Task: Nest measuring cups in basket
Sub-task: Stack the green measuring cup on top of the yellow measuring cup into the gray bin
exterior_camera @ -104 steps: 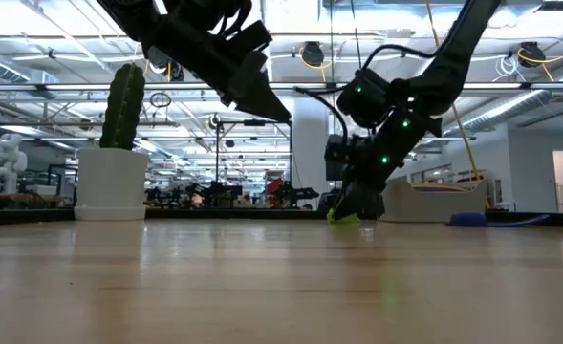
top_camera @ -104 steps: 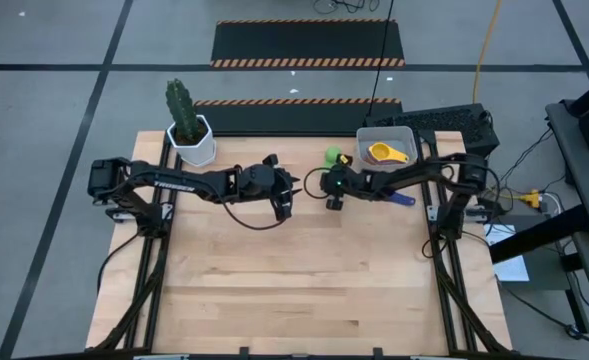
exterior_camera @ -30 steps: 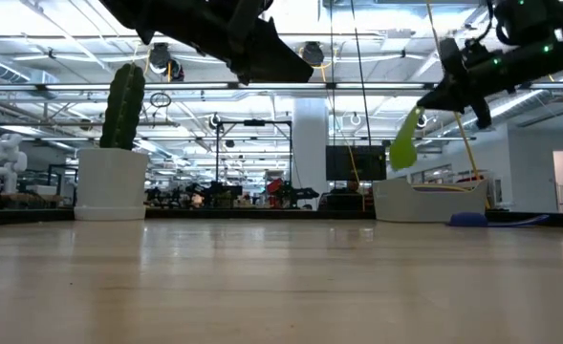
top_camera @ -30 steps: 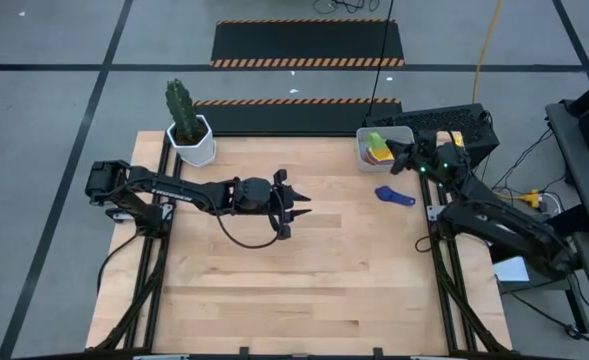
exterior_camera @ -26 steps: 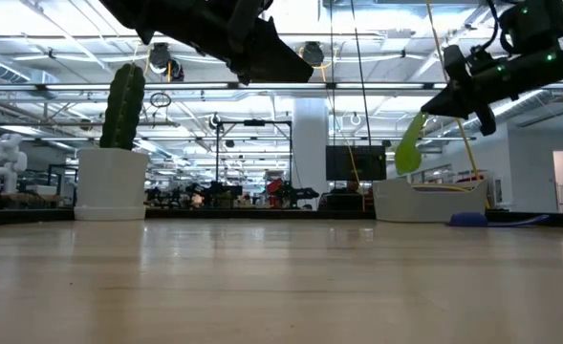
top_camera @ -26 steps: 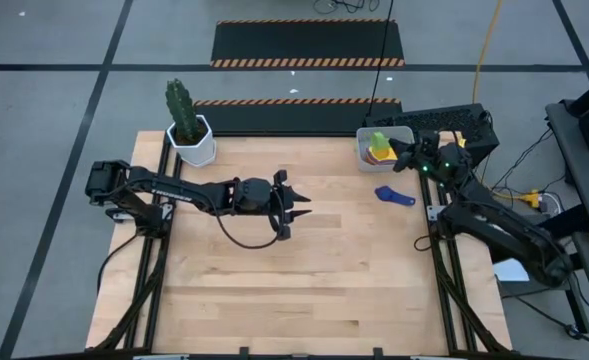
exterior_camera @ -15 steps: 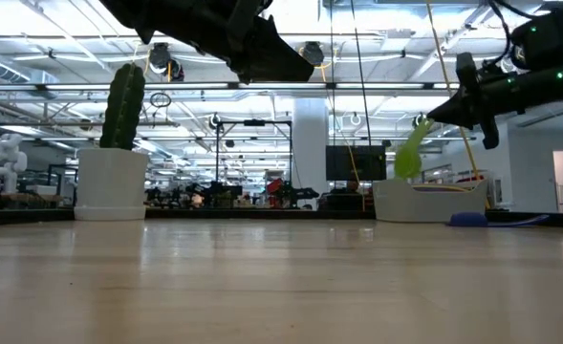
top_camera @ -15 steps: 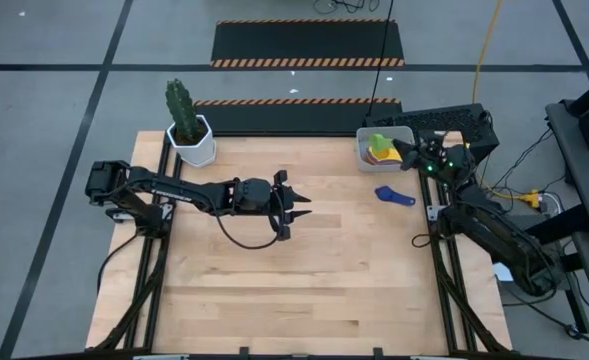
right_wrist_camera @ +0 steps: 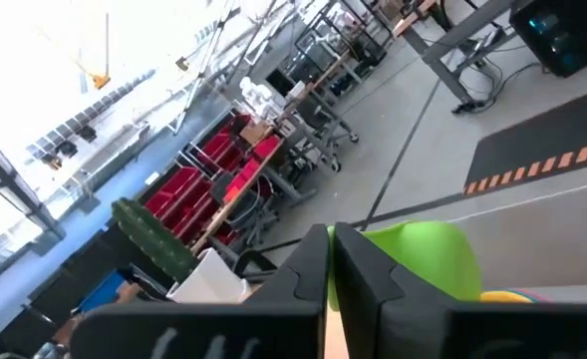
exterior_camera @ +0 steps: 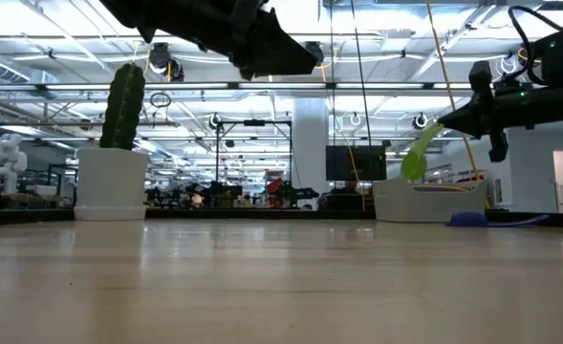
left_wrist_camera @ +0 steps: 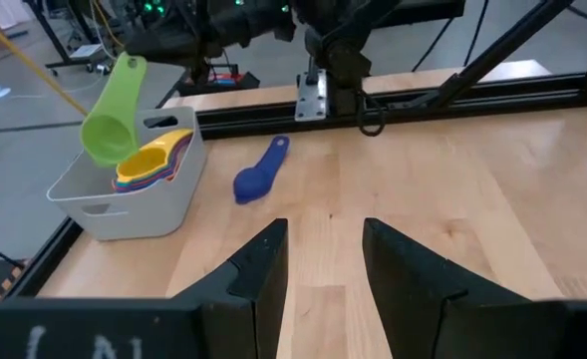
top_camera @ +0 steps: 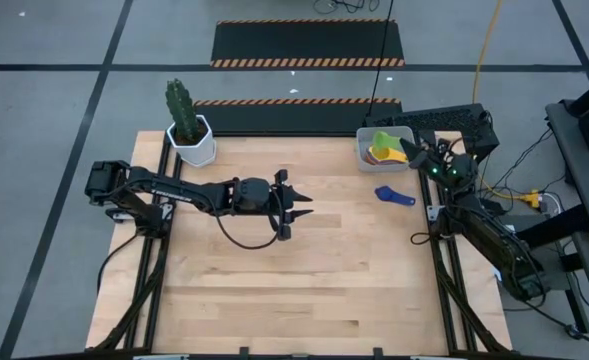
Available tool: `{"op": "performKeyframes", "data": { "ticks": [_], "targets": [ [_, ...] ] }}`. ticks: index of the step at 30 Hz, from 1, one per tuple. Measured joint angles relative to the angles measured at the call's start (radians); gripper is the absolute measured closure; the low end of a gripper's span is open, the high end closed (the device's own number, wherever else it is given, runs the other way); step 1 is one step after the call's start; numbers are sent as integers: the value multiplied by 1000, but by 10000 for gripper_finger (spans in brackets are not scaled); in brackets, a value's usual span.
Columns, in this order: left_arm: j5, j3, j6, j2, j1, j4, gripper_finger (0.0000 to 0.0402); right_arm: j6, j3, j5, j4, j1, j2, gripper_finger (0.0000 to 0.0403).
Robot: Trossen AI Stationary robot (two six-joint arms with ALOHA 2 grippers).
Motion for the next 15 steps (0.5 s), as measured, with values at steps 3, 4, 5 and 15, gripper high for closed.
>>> {"op": "performKeyframes", "data": {
  "ticks": [3, 4, 5, 15],
  "targets": [
    [11, 0, 0, 0, 1, 9, 266, 12, 0, -1, 11, -2, -1, 402],
    [12, 0, 0, 0, 1, 10, 266, 13, 0, -2, 7, -2, -1, 400],
    [12, 0, 0, 0, 1, 10, 266, 13, 0, -5, 3, -2, -1, 399],
    [14, 0, 0, 0, 1, 12, 266, 19, -2, -10, -77, -1, -1, 371]
  ]
}}
